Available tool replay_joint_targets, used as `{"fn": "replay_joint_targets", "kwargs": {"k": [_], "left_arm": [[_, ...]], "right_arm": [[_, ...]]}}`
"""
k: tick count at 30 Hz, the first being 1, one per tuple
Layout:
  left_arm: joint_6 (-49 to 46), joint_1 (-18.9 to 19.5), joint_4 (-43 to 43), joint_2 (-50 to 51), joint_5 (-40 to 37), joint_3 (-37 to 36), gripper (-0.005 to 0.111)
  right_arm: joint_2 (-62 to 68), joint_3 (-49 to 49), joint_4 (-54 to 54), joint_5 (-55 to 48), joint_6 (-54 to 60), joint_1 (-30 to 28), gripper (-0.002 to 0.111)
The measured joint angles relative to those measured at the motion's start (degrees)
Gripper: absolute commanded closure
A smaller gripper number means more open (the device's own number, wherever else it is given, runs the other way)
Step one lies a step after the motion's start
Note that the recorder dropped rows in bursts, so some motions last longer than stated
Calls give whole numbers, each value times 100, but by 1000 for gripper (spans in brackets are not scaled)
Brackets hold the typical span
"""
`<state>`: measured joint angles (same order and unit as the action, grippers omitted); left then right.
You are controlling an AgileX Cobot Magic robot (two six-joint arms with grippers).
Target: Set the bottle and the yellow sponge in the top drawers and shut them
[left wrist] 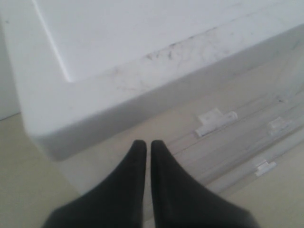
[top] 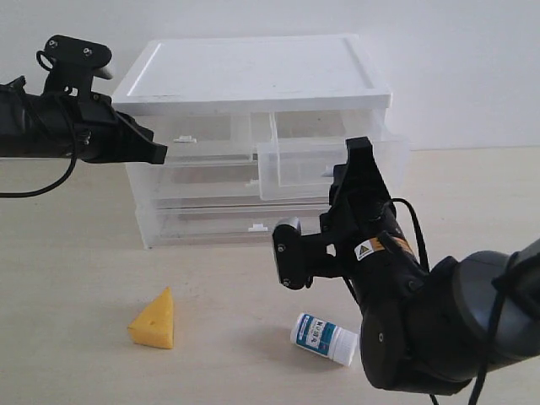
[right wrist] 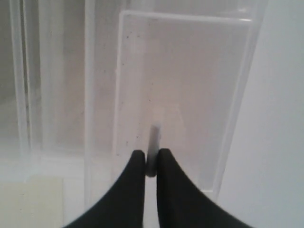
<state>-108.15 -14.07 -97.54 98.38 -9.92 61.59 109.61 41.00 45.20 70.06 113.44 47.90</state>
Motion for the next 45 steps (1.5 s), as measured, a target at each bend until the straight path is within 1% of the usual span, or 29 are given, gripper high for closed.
{"fn": "replay_joint_targets", "kwargs": {"k": [10,20,28,30,34,36,41,45], "left_arm": [[0,0,0,0,0,0,103],[0,0,0,0,0,0,103],[0,0,0,0,0,0,103],[0,0,0,0,0,0,103],[0,0,0,0,0,0,103],[0,0,0,0,0,0,103],[0,0,0,0,0,0,103],[0,0,0,0,0,0,103]], "right_arm": [[-112,-166,30,-12,-162,0,108],[-121,-203,54,-12,-259,177,108],[-121,-203,54,-12,-567,177,108],[-121,-213,29,-12,-617,177,104],[-121,-213,-19,-12,-714,177,81],[-121,-213,-42,-23,-765,177,75],[-121,-213,96,-23,-811,201,76],[-121,-213,317,-23,-811,359,76]]}}
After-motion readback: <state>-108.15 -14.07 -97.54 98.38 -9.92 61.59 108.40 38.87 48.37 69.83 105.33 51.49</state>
